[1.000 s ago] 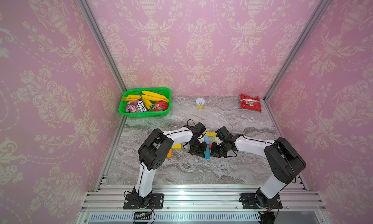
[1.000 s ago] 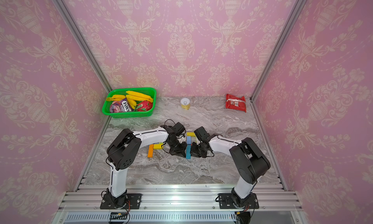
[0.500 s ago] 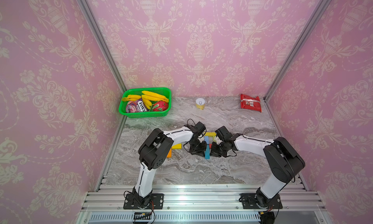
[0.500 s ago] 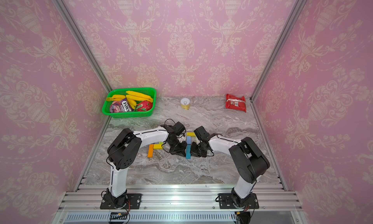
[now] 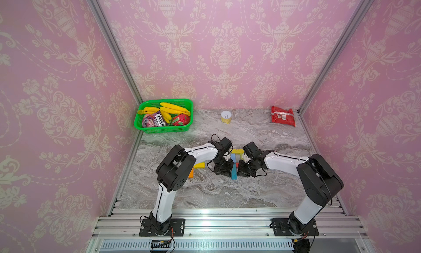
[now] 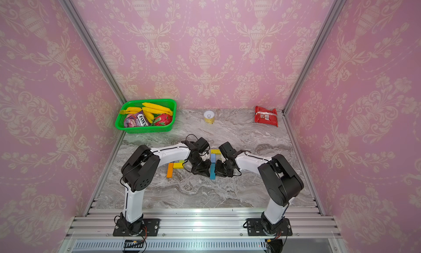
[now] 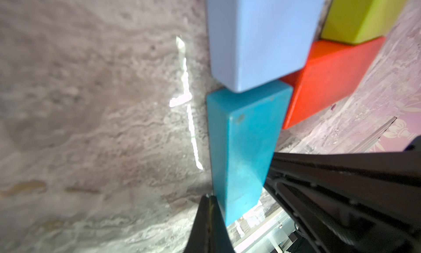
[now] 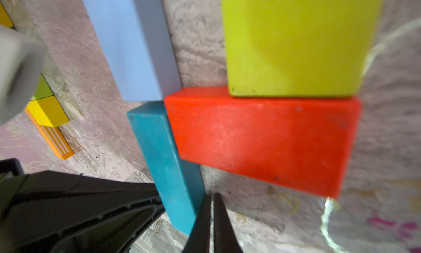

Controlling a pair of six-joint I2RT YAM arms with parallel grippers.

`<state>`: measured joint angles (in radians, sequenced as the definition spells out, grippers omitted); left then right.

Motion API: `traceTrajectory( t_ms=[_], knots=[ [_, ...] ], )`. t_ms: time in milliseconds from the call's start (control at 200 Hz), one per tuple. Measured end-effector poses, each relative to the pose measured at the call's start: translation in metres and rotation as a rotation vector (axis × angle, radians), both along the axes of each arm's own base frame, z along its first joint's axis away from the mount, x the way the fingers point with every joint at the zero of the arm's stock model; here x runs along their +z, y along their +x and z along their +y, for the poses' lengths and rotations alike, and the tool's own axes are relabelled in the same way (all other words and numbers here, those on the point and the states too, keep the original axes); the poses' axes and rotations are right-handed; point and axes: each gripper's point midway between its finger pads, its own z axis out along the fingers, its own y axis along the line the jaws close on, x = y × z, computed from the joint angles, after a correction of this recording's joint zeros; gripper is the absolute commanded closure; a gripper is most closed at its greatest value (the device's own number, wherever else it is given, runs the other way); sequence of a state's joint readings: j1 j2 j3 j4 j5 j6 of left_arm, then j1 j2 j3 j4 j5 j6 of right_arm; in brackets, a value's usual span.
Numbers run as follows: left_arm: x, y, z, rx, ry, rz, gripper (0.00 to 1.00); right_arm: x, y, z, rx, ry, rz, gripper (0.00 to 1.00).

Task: Assemble the letter p with building blocks
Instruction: Assemble the building block at the center of the board.

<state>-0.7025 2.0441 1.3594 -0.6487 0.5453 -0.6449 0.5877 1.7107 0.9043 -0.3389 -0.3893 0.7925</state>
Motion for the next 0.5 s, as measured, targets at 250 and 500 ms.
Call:
traceTrajectory(
  t_ms=[250, 500],
  knots=[
    [0.0000, 0.0004, -0.0003, 0.000, 0.001, 0.001, 1.00, 0.0002, 0.0006, 0.0002, -0.001, -0.001, 0.000, 0.91],
    [0.0003, 0.0030, -0.0027, 0.000, -0.002, 0.000, 1.00, 0.0003, 0.0020, -0.0022, -0.007, -0.004, 0.003, 0.90]
  ],
)
